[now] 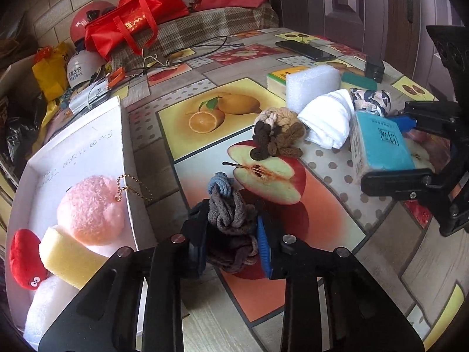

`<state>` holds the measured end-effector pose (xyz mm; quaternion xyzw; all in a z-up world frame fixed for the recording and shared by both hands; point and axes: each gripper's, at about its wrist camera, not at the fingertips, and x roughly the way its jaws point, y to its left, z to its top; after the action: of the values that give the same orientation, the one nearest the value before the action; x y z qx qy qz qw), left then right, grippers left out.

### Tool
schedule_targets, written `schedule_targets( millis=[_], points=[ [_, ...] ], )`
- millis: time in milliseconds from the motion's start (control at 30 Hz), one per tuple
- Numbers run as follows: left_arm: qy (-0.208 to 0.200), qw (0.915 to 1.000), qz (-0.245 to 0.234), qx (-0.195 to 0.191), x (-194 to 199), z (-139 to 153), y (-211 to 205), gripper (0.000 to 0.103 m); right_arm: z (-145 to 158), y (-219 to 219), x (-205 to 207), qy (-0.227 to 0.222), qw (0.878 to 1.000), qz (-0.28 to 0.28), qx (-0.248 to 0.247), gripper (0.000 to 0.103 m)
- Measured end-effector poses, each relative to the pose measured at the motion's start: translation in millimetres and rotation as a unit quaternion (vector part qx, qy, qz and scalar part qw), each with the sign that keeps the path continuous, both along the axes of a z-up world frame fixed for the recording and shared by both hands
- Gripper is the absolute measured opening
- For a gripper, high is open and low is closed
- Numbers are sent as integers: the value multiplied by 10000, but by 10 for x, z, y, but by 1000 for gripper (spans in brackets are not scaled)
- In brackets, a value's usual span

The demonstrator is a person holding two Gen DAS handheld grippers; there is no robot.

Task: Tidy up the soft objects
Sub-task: 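Lift the rope toy with the left tool while the right tool grasps the teal tissue pack, then drop the rope toy into the white box while the right tool releases the tissue pack there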

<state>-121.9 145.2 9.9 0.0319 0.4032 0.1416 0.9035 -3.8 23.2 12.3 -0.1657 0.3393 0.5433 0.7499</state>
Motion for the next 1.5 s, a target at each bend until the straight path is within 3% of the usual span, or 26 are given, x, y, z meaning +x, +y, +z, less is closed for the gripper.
schedule_targets(
  millis=[100, 233, 400, 567, 967, 1100, 1333, 1500],
  points=[
    [-93, 9995, -189, 248, -15, 28, -116, 26, 134, -181, 8, -126, 9985, -190, 505, 78],
    [-828, 9952, -359, 386, -190, 207, -211, 26, 220, -285, -8, -303, 9953, -375, 844, 78],
    [-2095, 9734, 135, 920, -574, 463, -310, 26, 326, -385, -27, -632, 9882, -655, 1233, 78],
    [-2658, 9539, 775, 1163, -869, 591, -242, 27, 356, -389, -127, -1002, 9804, -877, 1451, 78],
    [-2794, 9372, 1914, 832, -1246, 570, 337, 27, 319, -59, -328, -1364, 9772, -653, 1492, 78],
    [-2735, 9274, 2433, 767, -1424, 522, 642, 27, 334, 140, -469, -1593, 9746, -451, 1510, 78],
    [-2548, 9170, 3002, 632, -1635, 431, 1096, 27, 357, 470, -543, -1612, 9740, -326, 1557, 78],
    [-2491, 9189, 3006, 575, -1633, 395, 1294, 27, 379, 703, -596, -1537, 9733, -307, 1679, 78]
  ],
)
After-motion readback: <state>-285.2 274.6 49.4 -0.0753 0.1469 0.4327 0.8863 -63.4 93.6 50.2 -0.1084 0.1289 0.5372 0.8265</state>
